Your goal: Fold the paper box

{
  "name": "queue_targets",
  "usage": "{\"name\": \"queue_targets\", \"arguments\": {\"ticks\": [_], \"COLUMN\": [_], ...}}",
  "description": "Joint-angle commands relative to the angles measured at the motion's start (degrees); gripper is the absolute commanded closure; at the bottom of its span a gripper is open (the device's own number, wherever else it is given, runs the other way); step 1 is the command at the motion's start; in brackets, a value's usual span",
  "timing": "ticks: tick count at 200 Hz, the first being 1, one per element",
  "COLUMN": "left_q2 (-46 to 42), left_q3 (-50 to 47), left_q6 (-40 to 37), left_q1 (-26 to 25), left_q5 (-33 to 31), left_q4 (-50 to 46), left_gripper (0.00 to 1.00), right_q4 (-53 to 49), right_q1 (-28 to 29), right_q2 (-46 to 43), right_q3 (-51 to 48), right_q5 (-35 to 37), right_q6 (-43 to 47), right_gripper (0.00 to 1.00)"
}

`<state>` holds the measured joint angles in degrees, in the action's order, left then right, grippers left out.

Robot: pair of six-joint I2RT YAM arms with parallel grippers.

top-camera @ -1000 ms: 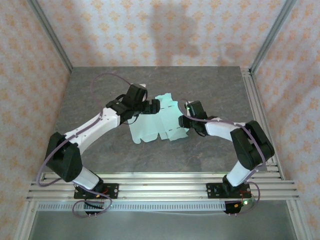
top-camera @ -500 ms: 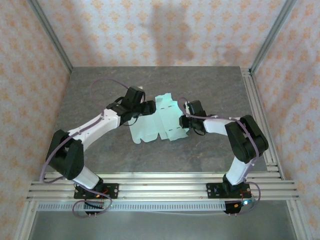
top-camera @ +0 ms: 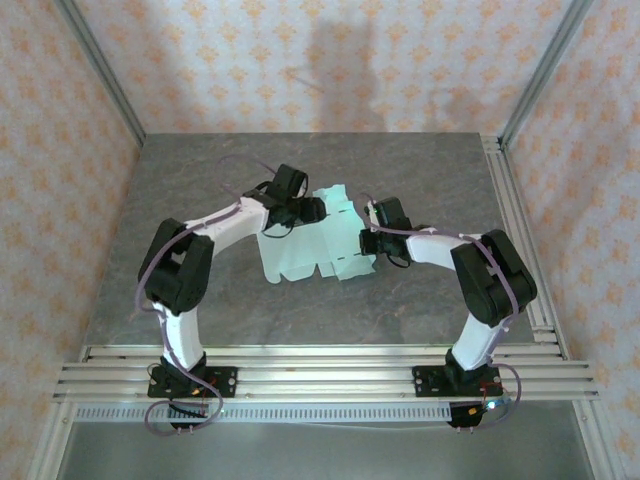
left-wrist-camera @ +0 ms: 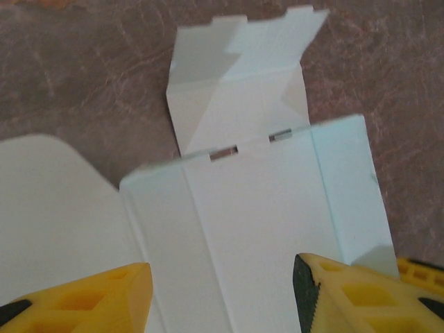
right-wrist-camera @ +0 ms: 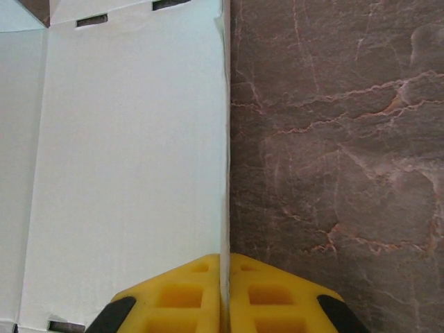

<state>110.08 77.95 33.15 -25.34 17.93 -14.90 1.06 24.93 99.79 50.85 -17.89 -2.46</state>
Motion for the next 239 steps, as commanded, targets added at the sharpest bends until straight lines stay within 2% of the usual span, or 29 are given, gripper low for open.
{"name": "queue_targets", "arguments": {"ticks": [1, 77, 110, 134, 147, 181, 209, 239], "left_q2": [3.7, 9.75, 5.85, 0.85, -2.56, -7.77, -8.57, -7.47], "left_q3": [4.16, 10.7, 6.46, 2.12, 0.14, -3.73, -4.97, -4.45], "left_q6": [-0.14, -0.1, 0.61, -0.42, -1.36, -2.21, -3.91, -4.63], "left_q1": [1.16, 2.18, 2.09, 2.05, 2.12, 2.23, 2.58, 2.8], "left_q5": [3.12, 5.5, 6.84, 4.91, 3.12, -1.31, -1.85, -0.45], "left_q4": [0.7, 0.51, 2.72, 3.29, 2.95, 2.64, 3.0, 2.64], "left_gripper": [0.43, 0.41, 0.4, 0.37, 0.32, 0.16, 0.15, 0.13], "right_q4": [-1.22, -3.92, -4.98, -6.4, -6.59, -5.45, -0.71, 4.23], "right_q1": [-0.09, -0.12, -0.1, -0.11, -0.13, -0.13, -0.06, -0.17], "right_q2": [-2.31, -5.79, -5.58, -5.14, -4.95, -4.66, -5.38, -5.47], "right_q3": [0.35, -1.29, -0.61, 0.65, 1.07, 1.45, -1.1, -3.68], "right_q5": [2.78, 3.03, 3.89, 4.65, 4.87, 4.38, 3.71, 3.56], "right_q6": [1.43, 3.94, 3.45, 3.37, 3.42, 2.42, 0.15, -2.37], "right_gripper": [0.91, 0.91, 0.91, 0.91, 0.91, 0.78, 0.73, 0.73]}}
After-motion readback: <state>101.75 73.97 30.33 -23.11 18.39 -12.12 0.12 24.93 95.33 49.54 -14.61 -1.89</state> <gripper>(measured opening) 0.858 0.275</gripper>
